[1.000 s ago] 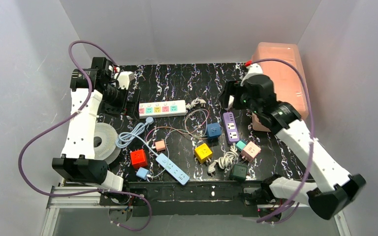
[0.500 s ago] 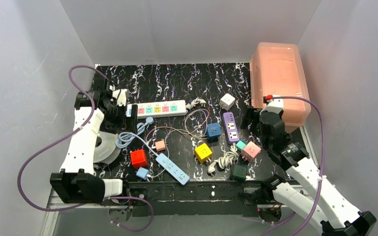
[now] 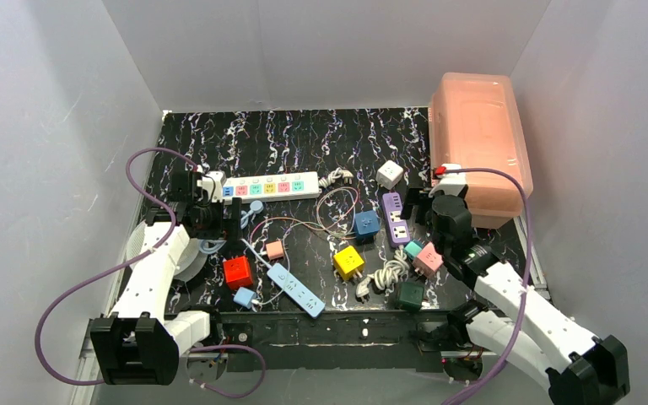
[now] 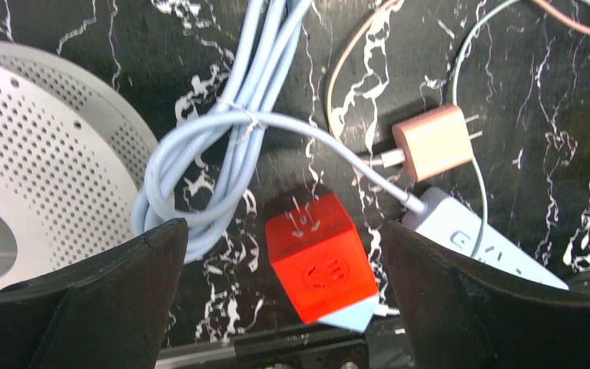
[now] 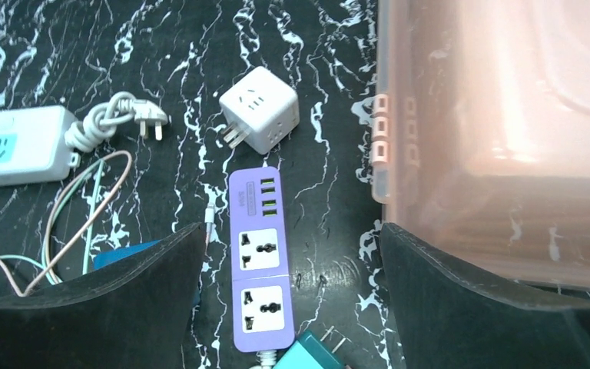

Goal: Pull the plug off the socket
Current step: Reset both arms

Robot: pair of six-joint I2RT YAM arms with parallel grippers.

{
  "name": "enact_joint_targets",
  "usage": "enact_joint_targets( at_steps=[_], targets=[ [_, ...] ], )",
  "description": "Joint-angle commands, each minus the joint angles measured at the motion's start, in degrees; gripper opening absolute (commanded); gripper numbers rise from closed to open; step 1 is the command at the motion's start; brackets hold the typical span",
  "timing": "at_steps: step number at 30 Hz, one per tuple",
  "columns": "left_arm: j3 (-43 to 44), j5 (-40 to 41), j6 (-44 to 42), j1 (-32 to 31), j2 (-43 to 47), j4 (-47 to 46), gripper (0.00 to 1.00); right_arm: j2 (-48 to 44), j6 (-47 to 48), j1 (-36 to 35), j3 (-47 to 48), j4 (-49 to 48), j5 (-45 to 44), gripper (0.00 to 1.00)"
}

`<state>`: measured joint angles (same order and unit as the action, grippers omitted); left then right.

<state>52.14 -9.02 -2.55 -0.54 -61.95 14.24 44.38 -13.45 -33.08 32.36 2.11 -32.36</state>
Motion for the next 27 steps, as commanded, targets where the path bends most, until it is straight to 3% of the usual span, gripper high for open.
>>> enact_joint_targets(
  at_steps=[1,7,14,22,27],
  targets=[
    [-3.80,-1.21,0.65,0.18,-0.27,-4.70,1.00,4.20,4.01,0.34,-1.75,-10.34,2.98,0.91],
    [-6.70,-3.89,0.49,0.26,-2.77,-9.37,1.00,10.41,8.61,3.07,-3.61,-18.41,6.42,0.92],
    [-9.34,-3.90,0.00,0.18,-3.67,-15.77,1.00,13.69,2.84,12.25,-2.65,-19.06,11.58,0.92],
    [-8.73,-4.27,-0.31,0.18,-6.33,-17.12,1.00,11.51,0.97,22.00,-3.60,-17.40,10.81,0.93],
    [-8.64,-4.19,-1.10,0.21,-7.05,-18.05,1.00,10.11,0.44,23.06,-5.73,-20.74,21.98,0.93]
  ],
)
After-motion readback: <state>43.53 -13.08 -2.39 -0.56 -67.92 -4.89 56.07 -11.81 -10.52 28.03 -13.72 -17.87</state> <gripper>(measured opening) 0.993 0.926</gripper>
